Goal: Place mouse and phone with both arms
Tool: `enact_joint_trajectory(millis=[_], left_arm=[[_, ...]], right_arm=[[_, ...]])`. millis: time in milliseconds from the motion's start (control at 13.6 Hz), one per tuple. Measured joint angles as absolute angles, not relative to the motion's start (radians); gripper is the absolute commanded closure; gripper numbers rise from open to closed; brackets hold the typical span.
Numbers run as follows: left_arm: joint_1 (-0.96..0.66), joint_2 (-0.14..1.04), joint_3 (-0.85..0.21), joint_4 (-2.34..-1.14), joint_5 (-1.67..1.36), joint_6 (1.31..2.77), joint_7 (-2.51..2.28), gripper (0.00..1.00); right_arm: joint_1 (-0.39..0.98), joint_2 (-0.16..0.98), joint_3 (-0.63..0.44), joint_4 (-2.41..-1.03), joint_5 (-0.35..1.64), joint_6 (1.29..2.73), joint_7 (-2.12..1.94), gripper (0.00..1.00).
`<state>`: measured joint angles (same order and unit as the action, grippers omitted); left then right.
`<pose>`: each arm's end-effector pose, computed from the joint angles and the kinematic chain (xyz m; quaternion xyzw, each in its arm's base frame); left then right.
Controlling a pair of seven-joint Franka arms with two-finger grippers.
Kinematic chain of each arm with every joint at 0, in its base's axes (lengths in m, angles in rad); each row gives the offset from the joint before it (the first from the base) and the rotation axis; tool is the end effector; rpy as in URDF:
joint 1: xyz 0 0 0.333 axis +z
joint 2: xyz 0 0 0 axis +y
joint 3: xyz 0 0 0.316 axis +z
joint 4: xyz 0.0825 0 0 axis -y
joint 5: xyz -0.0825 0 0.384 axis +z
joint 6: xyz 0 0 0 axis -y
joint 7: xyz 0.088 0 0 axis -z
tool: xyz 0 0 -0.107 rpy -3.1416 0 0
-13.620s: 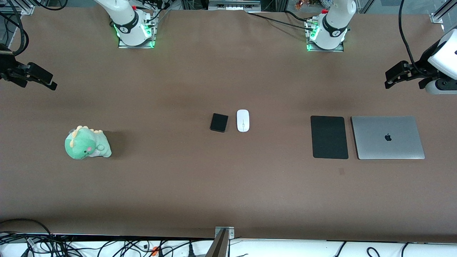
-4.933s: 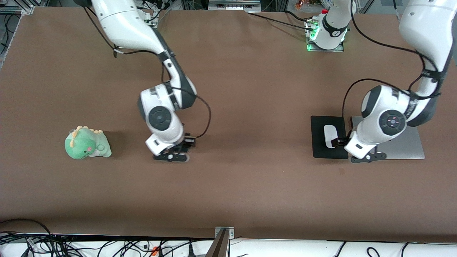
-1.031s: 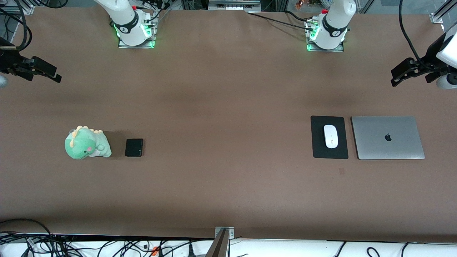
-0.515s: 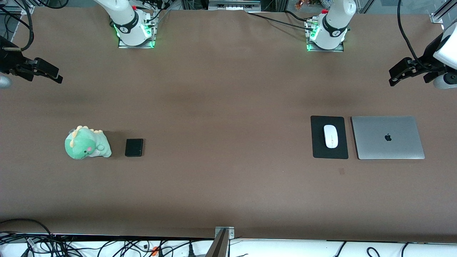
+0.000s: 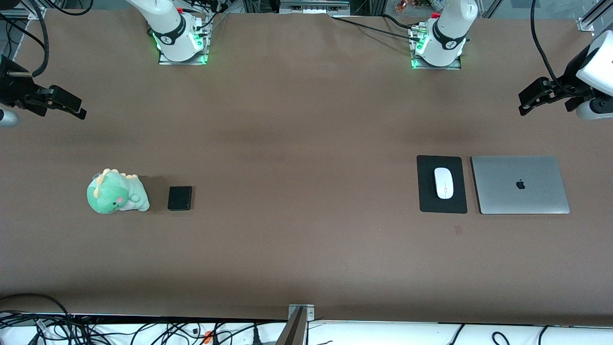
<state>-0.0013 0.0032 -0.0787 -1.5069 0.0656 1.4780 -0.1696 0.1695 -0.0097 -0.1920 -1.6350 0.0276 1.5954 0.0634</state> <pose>0.5452 -0.0361 0.6449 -0.9982 -0.0473 0.0119 0.0343 0.5521 -0.0100 0.6016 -0.9988 0.0435 0.0153 0.0144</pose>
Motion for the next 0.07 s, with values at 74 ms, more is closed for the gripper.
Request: enact_joint_trajectory(millis=[74], left_arm=[[-0.002,0.003,-0.079,-1.508,0.066,1.478,-0.169,0.0]], right_arm=[[0.17,-0.006,-0.192,-1.631,0.028,1.595,0.063,0.0]])
